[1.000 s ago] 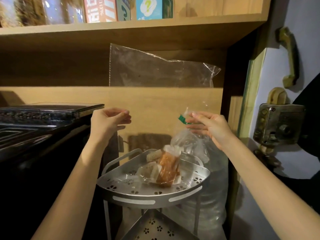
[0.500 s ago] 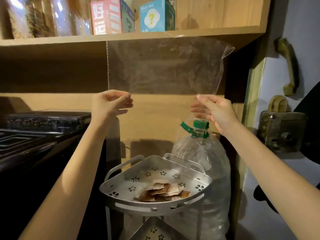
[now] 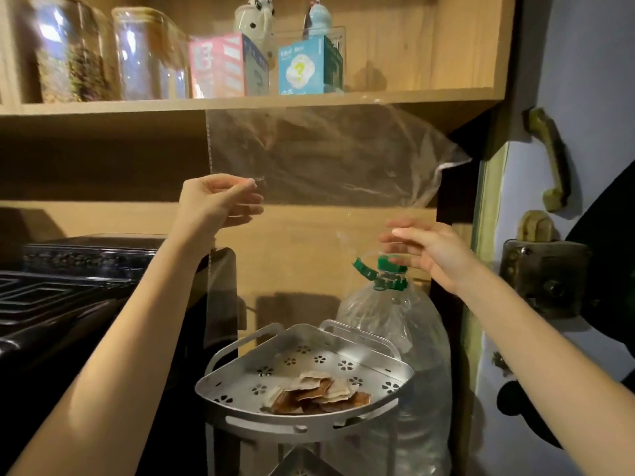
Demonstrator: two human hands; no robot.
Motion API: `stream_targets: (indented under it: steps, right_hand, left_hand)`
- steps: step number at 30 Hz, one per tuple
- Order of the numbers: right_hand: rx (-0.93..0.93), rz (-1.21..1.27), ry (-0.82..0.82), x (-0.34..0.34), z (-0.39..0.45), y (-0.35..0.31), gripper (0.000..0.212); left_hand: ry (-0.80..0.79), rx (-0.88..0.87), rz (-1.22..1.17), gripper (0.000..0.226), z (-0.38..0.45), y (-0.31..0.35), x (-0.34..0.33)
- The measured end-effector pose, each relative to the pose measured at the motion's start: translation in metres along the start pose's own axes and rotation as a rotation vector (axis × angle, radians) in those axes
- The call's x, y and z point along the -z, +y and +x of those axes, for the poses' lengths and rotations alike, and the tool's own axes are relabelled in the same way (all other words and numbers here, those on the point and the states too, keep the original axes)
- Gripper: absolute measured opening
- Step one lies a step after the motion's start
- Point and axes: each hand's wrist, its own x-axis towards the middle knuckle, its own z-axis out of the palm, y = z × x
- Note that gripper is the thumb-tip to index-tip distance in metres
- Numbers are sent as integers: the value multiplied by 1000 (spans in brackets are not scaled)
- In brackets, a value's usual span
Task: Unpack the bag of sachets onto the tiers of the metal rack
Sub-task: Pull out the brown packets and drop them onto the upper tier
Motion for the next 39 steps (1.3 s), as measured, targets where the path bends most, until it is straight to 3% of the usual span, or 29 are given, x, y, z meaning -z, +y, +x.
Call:
stream_targets:
  steps: [7,10,11,14,16,19,21,23,25,31,33,36,37,39]
  right_hand:
    - [44,-29,123,12,-7,-17,19]
    - [-15,43,154,16,-8,-20,22]
    - [-31,51,155,18,-8,-19,22]
    - [-66,95,162,23,-14,-19,24]
    - [-99,113,157,27,-17,-17,26]
    - [-135,109,142,33,-24,-17,26]
    - [-140,160,101,40,-30,-17,19]
    - [-147,236,65,45,-36,-16,14]
    - [-161,274,60,50,-43,-15,13]
    - [-222,244,99,56,-55,-12,24]
    - [-220,260,85,56,-58,-10,28]
    - [-185,112,37,54,-65,-9,13]
    - [-167,54,41,53,-66,-8,15]
    - [-137,-39,69,51,-69,-7,27]
  left_hand:
    - [-184,-57,211,19,-10,12,5]
    - [-235,-2,159,10,-15,4,13]
    - [-256,27,138,21,-18,4,17]
    - [-543,-78,85,50,-26,14,20]
    - [-641,-90,44,50,-35,17,18]
    - [-518,-65,-59,22,-42,12,12]
    - [-521,-67,-135,5,-42,6,14]
    - [-561,-68,-168,15,-40,-1,17]
    - [-575,-39,-165,6,-40,-6,18]
    - [-605,158,-147,41,-57,-9,7]
    - [-619,204,-178,35,-61,-13,7]
    - [-652,205,-186,29,-63,-20,11]
    - [-690,243,-225,35,-64,-20,12]
    - [-787,374,-290,69,-68,-20,14]
